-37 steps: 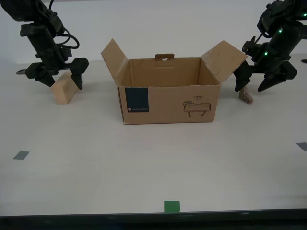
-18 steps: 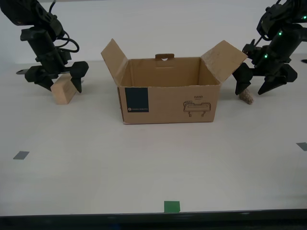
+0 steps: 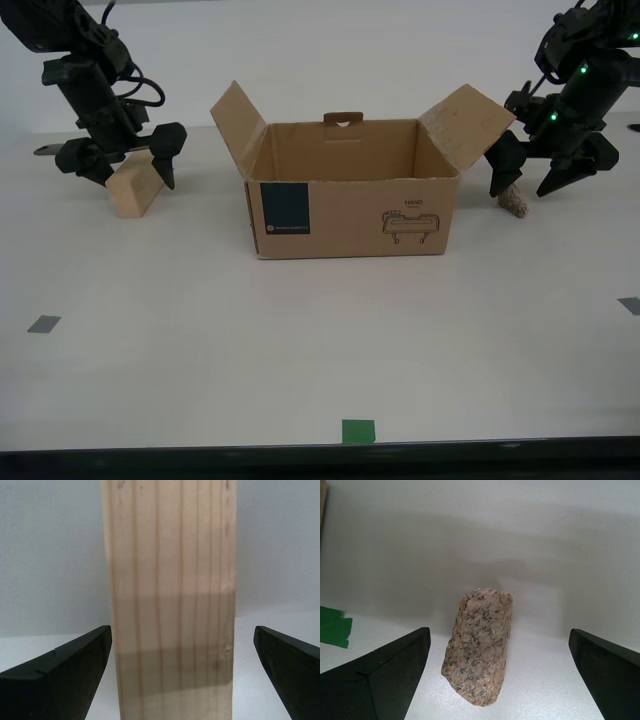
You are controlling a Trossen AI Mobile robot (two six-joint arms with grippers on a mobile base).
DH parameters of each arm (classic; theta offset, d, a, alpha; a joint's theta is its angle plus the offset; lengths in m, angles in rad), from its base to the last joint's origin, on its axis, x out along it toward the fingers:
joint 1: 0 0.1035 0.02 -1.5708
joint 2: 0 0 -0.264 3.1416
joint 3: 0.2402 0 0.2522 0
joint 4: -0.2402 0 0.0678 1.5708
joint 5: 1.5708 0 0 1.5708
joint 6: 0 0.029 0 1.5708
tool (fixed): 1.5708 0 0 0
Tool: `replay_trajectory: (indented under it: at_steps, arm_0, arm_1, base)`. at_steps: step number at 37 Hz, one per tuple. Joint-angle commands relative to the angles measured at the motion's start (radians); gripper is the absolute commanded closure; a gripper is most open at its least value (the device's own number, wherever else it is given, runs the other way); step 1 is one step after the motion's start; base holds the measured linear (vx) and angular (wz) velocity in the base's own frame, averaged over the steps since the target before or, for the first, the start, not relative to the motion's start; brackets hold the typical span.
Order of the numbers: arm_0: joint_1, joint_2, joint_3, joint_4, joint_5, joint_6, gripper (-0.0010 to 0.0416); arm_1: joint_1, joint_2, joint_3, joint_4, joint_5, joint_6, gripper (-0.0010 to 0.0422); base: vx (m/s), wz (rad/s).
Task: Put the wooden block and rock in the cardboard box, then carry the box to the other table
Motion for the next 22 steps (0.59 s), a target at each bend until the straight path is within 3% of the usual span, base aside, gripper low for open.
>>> replay_trajectory:
  at_steps: [1,7,22]
  arm_0:
    - [0.002,0.000,0.000,0.002,0.001,-0.003,0.0030]
    - [0.004,0.000,-0.001,0.002,0.014,-0.038,0.0064]
    - [0.005,0.002,-0.002,0.002,0.031,-0.045,0.0105]
  arm_1:
    - [0.000,0.000,0.000,-0.002,0.005,-0.002,0.0023]
    - [0.000,0.000,0.000,-0.002,0.005,-0.002,0.0023]
    - [0.000,0.000,0.000,-0.003,0.005,-0.003,0.0023]
  base:
    - [0.000,0.000]
    - [0.000,0.000]
    - [0.000,0.000]
